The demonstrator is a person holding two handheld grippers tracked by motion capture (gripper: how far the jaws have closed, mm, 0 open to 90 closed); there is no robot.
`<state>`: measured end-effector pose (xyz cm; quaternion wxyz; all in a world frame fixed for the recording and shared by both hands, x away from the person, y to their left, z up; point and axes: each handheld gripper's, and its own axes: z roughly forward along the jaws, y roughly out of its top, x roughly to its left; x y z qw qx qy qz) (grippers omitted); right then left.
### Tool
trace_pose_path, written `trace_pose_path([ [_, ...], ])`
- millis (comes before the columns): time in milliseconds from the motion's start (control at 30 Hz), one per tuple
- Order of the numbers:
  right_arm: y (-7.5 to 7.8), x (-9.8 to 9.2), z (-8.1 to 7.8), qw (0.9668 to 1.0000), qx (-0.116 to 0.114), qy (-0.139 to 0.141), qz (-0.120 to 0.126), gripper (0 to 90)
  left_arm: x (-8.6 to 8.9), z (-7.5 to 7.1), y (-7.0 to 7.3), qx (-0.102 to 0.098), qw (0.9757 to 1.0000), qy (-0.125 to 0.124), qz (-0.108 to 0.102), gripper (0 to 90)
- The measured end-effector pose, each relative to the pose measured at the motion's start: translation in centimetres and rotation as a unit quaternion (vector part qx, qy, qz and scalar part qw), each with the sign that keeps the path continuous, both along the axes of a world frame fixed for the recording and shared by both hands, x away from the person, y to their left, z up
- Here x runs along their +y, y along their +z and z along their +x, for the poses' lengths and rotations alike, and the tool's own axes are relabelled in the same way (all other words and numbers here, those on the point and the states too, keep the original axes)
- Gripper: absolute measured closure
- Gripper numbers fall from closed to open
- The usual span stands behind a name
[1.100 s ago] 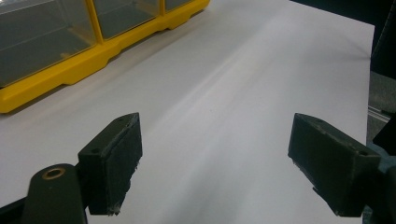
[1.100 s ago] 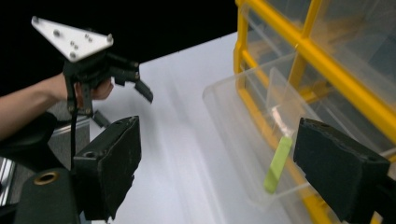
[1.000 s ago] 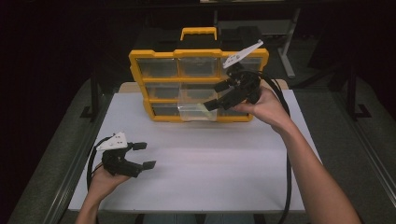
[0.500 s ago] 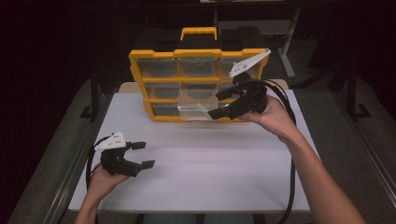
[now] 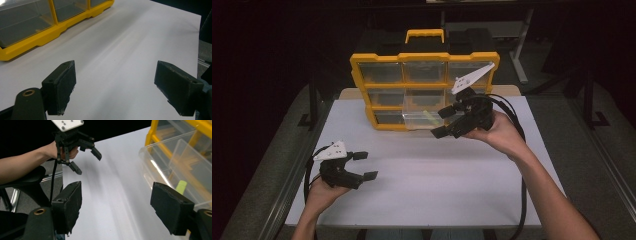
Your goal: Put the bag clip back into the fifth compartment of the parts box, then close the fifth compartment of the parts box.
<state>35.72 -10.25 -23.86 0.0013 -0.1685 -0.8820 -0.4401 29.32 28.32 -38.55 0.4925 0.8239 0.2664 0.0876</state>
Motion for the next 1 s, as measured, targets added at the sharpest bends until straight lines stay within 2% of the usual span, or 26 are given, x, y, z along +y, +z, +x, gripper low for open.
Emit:
trace_pose_path([
  [100, -0.4, 0.2, -0.2, 0.9999, -0.005, 0.010, -0.004, 25.3, 0.0, 0.0, 0.0, 0.003, 1.0000, 0.000, 0.000, 17.6],
  [233, -0.9, 0.7, -0.7, 0.9998, 0.008, 0.015, -0.002, 26.5, -0.1, 0.0, 0.0, 0.002, 1.0000, 0.000, 0.000, 17.6],
  [300, -1.4, 0.9, -0.7, 0.9997, 0.002, 0.022, -0.008, 26.8, -0.2, 0.0, 0.0, 0.005, 1.0000, 0.000, 0.001, 17.6],
  [467, -2.2, 1.1, -1.2, 0.9996, 0.015, 0.024, -0.008, 30.0, -0.2, 0.0, 0.0, 0.005, 1.0000, -0.004, 0.003, 17.6],
  [567, -2.8, 1.2, -1.1, 0.9995, 0.014, 0.024, -0.013, 32.0, -0.2, 0.1, 0.0, 0.006, 1.0000, -0.004, 0.001, 17.6],
  [833, -4.1, 1.8, -0.7, 0.9988, 0.034, 0.031, -0.017, 42.5, -0.3, 0.0, 0.0, 0.005, 1.0000, -0.002, -0.002, 17.6],
  [933, -4.4, 2.1, -0.4, 0.9986, 0.023, 0.036, -0.031, 50.2, -0.2, 0.1, 0.0, 0.005, 1.0000, 0.000, -0.005, 17.5],
  [1000, -4.5, 2.2, -0.3, 0.9986, 0.024, 0.035, -0.032, 54.7, -0.2, 0.1, 0.1, 0.002, 1.0000, 0.000, -0.004, 17.6],
])
